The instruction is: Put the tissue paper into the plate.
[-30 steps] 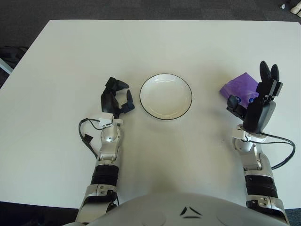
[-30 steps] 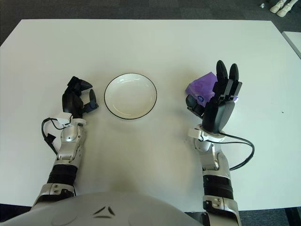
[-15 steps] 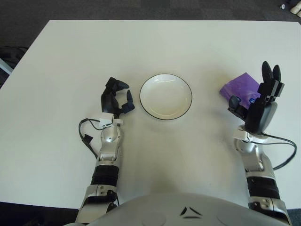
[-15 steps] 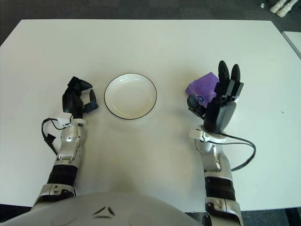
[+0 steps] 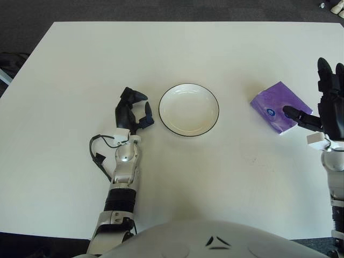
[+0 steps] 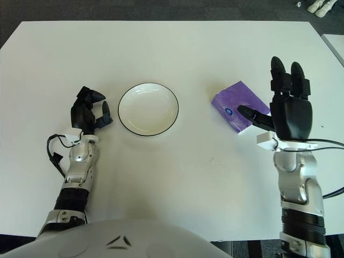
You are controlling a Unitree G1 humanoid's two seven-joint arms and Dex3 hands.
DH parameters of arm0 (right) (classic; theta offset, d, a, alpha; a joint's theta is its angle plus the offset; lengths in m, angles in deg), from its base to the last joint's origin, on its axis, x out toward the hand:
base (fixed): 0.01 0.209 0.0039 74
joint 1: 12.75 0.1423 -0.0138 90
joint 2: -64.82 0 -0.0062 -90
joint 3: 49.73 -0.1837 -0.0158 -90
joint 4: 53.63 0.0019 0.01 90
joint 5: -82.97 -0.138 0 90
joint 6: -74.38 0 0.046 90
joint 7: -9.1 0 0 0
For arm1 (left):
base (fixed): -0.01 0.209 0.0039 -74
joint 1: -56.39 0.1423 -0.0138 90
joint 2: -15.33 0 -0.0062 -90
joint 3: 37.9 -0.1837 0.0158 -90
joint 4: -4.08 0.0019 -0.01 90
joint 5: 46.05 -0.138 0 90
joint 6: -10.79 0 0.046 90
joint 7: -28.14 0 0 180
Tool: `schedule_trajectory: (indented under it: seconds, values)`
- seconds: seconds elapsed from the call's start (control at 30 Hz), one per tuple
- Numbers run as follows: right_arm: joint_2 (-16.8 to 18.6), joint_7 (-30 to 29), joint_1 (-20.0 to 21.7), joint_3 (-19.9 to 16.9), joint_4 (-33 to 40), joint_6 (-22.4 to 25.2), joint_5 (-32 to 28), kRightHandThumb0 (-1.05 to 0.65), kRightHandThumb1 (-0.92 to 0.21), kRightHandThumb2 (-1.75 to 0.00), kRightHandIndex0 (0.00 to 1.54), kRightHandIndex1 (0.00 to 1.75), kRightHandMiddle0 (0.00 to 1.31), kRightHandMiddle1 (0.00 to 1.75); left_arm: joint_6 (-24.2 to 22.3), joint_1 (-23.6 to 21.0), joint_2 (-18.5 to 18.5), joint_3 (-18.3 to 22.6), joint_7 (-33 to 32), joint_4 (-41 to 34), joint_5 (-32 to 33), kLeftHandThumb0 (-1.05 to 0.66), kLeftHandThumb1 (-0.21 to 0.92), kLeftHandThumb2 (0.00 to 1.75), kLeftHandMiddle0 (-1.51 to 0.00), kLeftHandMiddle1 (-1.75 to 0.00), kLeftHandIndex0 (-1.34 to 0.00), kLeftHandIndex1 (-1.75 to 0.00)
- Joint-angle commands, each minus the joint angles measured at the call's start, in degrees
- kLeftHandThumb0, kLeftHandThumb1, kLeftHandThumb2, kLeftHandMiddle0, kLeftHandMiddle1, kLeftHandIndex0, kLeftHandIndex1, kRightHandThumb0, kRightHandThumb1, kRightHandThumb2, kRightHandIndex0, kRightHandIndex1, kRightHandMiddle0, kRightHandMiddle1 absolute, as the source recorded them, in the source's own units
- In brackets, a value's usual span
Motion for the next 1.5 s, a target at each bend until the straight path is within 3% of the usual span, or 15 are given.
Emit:
schedule_trajectory:
  seconds: [0.0,0.8,1.47]
  values:
    - [-4.98,6.92,-0.77,-1.19,1.12,0.82,-4.05,-1.05,-0.75,-0.50,0.00,0.00,0.00,0.00,-2.56,6.18,0.27,0.21,-0.77,5.89,-0.93,-0.47,0.35,1.29,-0.94,-1.75,-0.58,-1.75]
    - [-11.95,19.82,1.66,2.33,2.32,8.62,-3.90,-1.05,-0.71,-0.44,0.00,0.00,0.00,0.00,-2.19,6.24,-0.10,0.19,-0.16,6.00,-0.29,-0.46,0.36,1.27,-0.97,-1.75,-0.57,-1.75]
    - [-13.04,22.29,2.75,6.75,6.27,9.40,-1.62,-1.05,-0.70,-0.45,0.00,0.00,0.00,0.00,-2.39,6.35,-0.85,0.43,0.53,5.64,0.09,-0.47,0.35,1.28,-0.97,-1.75,-0.58,-1.75]
